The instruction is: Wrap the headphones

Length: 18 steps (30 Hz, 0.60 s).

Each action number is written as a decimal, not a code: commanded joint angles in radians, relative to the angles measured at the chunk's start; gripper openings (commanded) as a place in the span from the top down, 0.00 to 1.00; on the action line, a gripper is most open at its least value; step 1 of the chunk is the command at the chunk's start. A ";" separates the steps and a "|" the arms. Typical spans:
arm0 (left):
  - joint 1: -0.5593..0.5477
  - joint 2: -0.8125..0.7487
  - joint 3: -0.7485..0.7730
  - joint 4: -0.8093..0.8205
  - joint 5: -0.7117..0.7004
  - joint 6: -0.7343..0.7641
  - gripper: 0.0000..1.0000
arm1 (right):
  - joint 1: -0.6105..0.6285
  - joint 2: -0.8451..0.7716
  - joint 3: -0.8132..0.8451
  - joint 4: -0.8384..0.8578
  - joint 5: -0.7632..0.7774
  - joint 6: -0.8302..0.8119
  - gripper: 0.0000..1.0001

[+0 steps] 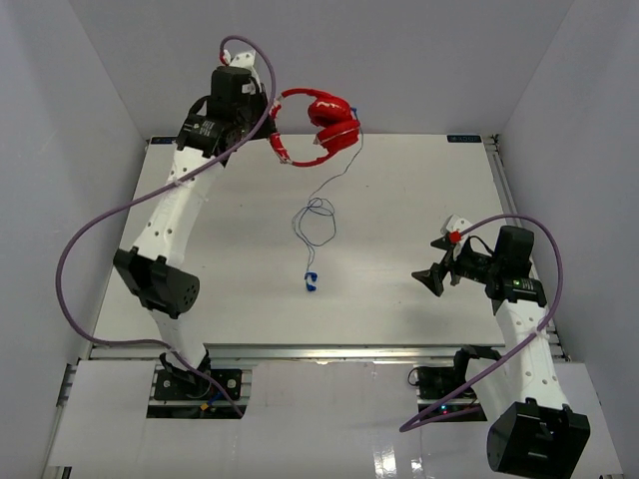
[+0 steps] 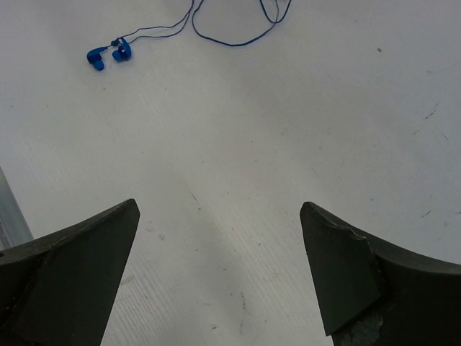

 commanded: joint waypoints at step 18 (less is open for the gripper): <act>0.027 -0.396 0.088 0.123 0.206 -0.196 1.00 | 0.041 0.036 0.293 0.124 -0.294 0.137 0.08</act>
